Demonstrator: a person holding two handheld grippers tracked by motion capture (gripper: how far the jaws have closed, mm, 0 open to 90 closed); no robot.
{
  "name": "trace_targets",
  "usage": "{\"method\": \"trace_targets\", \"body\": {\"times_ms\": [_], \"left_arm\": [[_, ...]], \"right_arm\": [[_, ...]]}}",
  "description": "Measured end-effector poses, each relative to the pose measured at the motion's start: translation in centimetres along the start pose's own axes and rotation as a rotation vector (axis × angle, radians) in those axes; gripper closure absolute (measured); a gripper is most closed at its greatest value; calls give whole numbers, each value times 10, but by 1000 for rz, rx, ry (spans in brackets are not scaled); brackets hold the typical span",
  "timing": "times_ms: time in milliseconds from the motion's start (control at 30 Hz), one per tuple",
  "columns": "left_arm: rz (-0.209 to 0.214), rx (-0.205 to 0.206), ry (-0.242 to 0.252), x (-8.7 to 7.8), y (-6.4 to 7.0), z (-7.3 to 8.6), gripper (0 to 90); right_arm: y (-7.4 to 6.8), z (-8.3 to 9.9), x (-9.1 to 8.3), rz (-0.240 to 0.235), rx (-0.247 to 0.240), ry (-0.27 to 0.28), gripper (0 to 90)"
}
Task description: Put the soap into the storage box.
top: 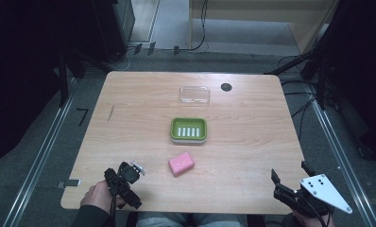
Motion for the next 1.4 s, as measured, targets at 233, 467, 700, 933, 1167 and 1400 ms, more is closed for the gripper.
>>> {"method": "trace_targets", "body": {"times_ms": [233, 467, 700, 933, 1167, 1400], "left_arm": [[19, 25, 31, -2, 6, -6, 38], [31, 38, 54, -1, 7, -17, 35], [44, 75, 69, -2, 11, -33, 32], [65, 90, 89, -5, 12, -41, 29], [78, 106, 101, -7, 15, -48, 27], [79, 111, 115, -9, 14, -56, 22]], "right_arm": [[-1, -1, 1, -3, -5, -3, 135], [-1, -1, 1, -4, -2, -5, 135], [0, 0, 0, 2, 2, -1, 135], [-1, 0, 1, -1, -3, -4, 135], [0, 0, 1, -1, -3, -2, 135], [0, 0, 1, -1, -1, -5, 135]]}}
Point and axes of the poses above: each handheld gripper's, and its own axes: x roughly forward along the jaws, z roughly out of its underside, y roughly to its right, the point moved 7 cm from there along x, roughly forward along the jaws, and after that the axes turned 2 degrees about -x, right-handed, at the moved point
